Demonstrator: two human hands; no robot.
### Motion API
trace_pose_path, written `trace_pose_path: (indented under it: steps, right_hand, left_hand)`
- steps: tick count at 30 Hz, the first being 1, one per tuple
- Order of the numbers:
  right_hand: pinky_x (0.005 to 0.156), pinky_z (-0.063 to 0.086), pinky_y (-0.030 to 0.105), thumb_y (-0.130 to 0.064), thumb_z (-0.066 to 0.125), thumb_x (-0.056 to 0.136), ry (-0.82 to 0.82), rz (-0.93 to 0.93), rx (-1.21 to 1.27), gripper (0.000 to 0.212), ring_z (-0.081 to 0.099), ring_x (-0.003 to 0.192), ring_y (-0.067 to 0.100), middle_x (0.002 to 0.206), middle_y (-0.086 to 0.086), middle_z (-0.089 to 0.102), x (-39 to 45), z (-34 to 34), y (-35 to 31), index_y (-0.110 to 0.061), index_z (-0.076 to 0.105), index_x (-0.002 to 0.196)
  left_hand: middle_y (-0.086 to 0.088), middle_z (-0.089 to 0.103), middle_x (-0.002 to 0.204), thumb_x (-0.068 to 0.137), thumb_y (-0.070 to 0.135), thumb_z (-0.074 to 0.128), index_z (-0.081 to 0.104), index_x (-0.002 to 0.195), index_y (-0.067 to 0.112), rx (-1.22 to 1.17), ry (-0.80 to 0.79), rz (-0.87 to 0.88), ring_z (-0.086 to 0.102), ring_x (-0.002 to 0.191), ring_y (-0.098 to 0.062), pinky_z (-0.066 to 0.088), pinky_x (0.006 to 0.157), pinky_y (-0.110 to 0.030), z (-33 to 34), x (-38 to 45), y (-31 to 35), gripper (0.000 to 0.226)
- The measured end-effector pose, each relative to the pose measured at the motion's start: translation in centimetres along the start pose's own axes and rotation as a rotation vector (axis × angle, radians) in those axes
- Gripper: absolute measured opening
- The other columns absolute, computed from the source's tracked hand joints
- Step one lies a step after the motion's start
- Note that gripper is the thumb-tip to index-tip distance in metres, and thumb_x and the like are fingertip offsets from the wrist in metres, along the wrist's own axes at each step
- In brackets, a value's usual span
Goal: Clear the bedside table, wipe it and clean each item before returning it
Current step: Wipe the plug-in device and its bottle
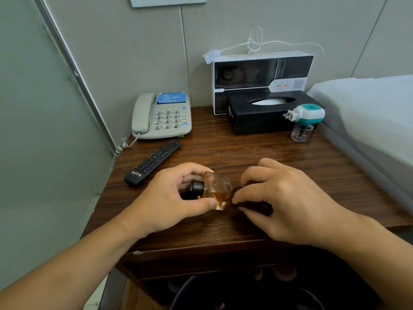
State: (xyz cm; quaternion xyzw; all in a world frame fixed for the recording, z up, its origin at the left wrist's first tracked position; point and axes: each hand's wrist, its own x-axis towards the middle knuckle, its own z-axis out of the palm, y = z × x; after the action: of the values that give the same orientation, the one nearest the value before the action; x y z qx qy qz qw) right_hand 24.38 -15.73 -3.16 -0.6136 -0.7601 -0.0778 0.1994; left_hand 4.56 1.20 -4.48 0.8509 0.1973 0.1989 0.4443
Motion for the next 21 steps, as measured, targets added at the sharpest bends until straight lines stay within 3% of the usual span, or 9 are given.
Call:
trace_pose_path:
  steps: [4,10,15,21]
  right_hand:
    - [0.072,0.055,0.034,-0.036,0.074,0.088,0.029,0.08,0.099,0.015,0.058,0.09,0.009,0.099,-0.019,0.063,0.2,-0.4,0.8,-0.037,0.078,0.103]
    - [0.078,0.057,0.033,-0.035,0.072,0.088,0.139,0.202,0.239,0.016,0.063,0.096,0.005,0.098,-0.021,0.064,1.0,0.0,0.4,-0.037,0.079,0.103]
    - [0.08,0.056,0.033,-0.039,0.069,0.089,0.116,0.217,0.246,0.018,0.062,0.099,0.006,0.101,-0.023,0.063,0.9,0.4,-0.1,-0.04,0.077,0.105]
    - [0.081,0.057,0.029,-0.034,0.074,0.088,0.176,0.28,0.301,0.016,0.065,0.096,0.002,0.097,-0.021,0.066,1.2,-0.2,0.5,-0.039,0.078,0.103]
  left_hand:
    - [0.017,0.073,0.12,0.08,0.011,0.087,0.065,0.126,0.029,0.028,-0.019,0.008,0.066,0.119,-0.004,0.049,0.106,-0.024,0.1,-0.4,0.2,0.054]
    - [0.011,0.068,0.124,0.082,0.01,0.086,0.061,0.128,0.038,0.047,0.006,0.035,0.065,0.121,-0.016,0.05,0.107,-0.045,0.0,-0.5,0.2,0.059]
    - [0.019,0.066,0.126,0.073,0.047,0.086,0.064,0.121,0.043,0.025,0.069,0.013,0.065,0.12,-0.012,0.051,0.106,-0.044,0.5,-0.5,0.5,0.053]
    - [0.019,0.068,0.125,0.071,0.021,0.095,0.047,0.135,0.047,0.073,0.093,-0.054,0.064,0.12,-0.005,0.047,0.111,-0.041,1.0,-0.5,0.0,0.085]
